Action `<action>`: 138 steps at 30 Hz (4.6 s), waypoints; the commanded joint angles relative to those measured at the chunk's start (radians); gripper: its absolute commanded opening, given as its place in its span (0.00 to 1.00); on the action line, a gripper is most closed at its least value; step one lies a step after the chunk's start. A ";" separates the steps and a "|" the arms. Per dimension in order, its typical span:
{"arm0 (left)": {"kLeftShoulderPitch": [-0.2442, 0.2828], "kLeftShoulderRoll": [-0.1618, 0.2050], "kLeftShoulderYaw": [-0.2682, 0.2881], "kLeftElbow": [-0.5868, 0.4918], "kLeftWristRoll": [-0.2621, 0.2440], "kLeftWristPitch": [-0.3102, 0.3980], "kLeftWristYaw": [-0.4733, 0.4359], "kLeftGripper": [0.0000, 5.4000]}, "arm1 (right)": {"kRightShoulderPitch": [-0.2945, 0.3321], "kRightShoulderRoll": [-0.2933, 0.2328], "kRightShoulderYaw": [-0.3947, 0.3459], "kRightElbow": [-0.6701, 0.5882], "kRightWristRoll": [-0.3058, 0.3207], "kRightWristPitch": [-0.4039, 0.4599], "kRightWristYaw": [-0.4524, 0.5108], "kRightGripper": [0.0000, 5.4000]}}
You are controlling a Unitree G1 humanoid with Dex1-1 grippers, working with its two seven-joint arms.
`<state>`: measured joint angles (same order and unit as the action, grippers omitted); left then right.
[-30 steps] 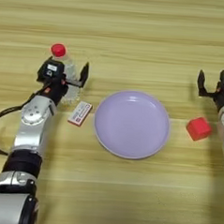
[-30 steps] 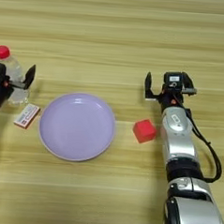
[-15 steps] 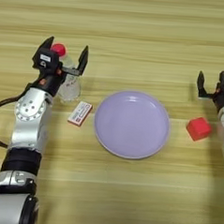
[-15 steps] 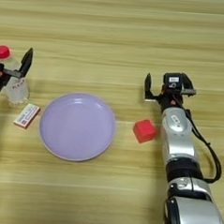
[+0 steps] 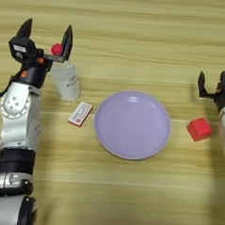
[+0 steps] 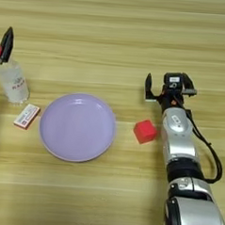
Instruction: Move the objects on the table
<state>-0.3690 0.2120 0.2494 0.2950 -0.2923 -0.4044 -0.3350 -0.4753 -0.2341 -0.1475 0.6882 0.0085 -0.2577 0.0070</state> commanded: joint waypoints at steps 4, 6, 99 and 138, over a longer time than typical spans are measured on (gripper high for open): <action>-0.043 0.068 0.099 0.094 0.005 -0.028 0.067 1.00 | -0.018 -0.003 -0.002 0.004 -0.003 -0.015 -0.008 1.00; -0.051 0.081 0.118 0.118 0.006 -0.030 0.082 1.00 | -0.018 -0.003 -0.002 0.004 -0.003 -0.016 -0.008 1.00; -0.166 0.159 0.098 0.647 0.124 -0.072 0.216 1.00 | 0.579 -0.092 0.224 -0.793 -0.015 0.536 0.356 0.51; -0.146 0.138 0.079 0.610 0.132 -0.071 0.232 1.00 | 0.357 0.102 0.497 -0.807 -0.036 0.510 0.385 0.42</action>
<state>-0.5244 0.3589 0.3346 0.9159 -0.1628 -0.4767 -0.1090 -0.1015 -0.1417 0.3366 -0.1576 -0.0206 0.2530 0.3862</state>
